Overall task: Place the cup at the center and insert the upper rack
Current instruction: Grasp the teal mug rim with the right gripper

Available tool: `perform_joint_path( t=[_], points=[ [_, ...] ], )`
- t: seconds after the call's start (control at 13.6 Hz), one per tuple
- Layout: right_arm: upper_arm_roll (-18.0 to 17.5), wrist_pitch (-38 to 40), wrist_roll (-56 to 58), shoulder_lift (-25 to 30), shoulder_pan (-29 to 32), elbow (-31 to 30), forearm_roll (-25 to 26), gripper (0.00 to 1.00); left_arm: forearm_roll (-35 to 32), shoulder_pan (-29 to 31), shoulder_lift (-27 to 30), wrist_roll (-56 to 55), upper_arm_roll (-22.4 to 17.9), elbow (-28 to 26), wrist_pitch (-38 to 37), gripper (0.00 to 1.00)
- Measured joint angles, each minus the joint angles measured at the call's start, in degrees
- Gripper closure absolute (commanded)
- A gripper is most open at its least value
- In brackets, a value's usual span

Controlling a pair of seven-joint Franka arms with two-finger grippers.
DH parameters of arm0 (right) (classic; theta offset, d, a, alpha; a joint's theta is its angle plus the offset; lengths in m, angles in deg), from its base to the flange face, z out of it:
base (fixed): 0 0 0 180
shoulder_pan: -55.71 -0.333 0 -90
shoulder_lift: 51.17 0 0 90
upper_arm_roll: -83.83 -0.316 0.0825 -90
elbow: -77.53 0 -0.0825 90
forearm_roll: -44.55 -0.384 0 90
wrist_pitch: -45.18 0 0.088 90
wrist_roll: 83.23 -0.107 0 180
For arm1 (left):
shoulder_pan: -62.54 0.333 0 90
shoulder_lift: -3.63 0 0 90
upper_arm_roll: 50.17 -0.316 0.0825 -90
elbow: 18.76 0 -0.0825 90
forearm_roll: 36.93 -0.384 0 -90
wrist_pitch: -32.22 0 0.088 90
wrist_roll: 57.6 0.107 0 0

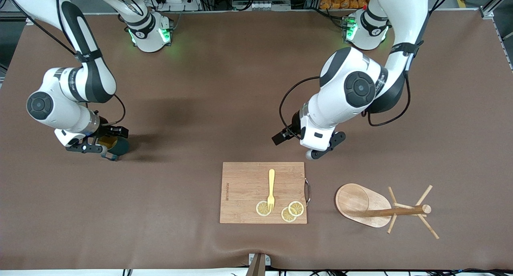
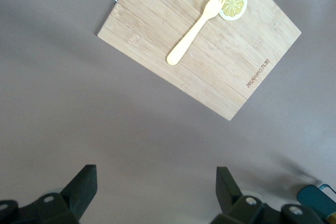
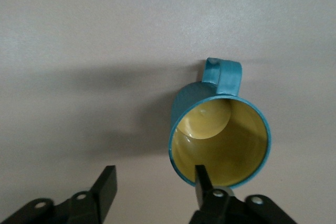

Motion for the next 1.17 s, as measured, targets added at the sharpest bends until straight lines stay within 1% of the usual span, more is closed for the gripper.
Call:
perform_joint_path(
  t=[0.07,0.29,0.51,0.59,0.66,0.73,0.81,0.88,0.95,1.03,1.17],
  points=[
    [0.0,-0.9,-0.1,-0.7,0.0,-0.2,-0.1,0.43,0.0,-0.4,-0.3,-0.2,0.0,0.0,0.2,0.0],
    [0.0,-2.2,-1.4,-2.1,0.0,-0.3,-0.3,0.47,0.0,-1.0,-0.5,-0.5,0.0,0.1,0.4,0.0],
    [0.1,-3.5,-1.9,-3.0,0.2,-0.3,-0.3,0.66,0.0,-1.2,-0.6,-0.5,0.0,0.1,0.4,0.0],
    [0.1,-3.7,-1.9,-3.2,0.3,-0.3,-0.3,0.66,-0.1,-1.2,-0.6,-0.5,-0.1,0.1,0.4,0.0],
    [0.1,-3.9,-1.9,-3.5,0.3,-0.3,-0.3,0.7,-0.8,-1.2,-0.7,-0.5,-0.1,0.1,0.4,0.0],
    [0.1,-4.0,-1.9,-3.7,0.3,-0.3,-0.4,0.78,-2.4,-1.2,-0.7,-0.5,-0.1,0.1,0.4,0.0],
    [0.1,-4.1,-1.9,-3.8,0.4,-0.3,-0.4,0.82,-4.0,-1.2,-0.7,-0.5,0.0,0.2,0.4,0.0],
    [0.1,-4.2,-1.9,-3.8,0.4,-0.3,-0.4,0.92,-4.9,-1.3,-0.7,-0.5,0.0,0.2,0.4,0.0],
    [0.1,-4.2,-1.9,-3.8,0.4,-0.3,-0.4,1.0,-5.4,-1.4,-0.7,-0.5,0.0,0.2,0.4,0.0],
    [0.1,-4.2,-1.9,-3.8,0.4,-0.3,-0.5,1.0,-6.0,-1.4,-0.7,-0.5,0.0,0.2,0.4,0.0],
    [0.1,-4.1,-1.9,-3.7,0.4,-0.2,-0.5,1.0,-9.1,-1.5,-0.7,-0.3,0.0,0.3,0.4,0.0]
  ],
)
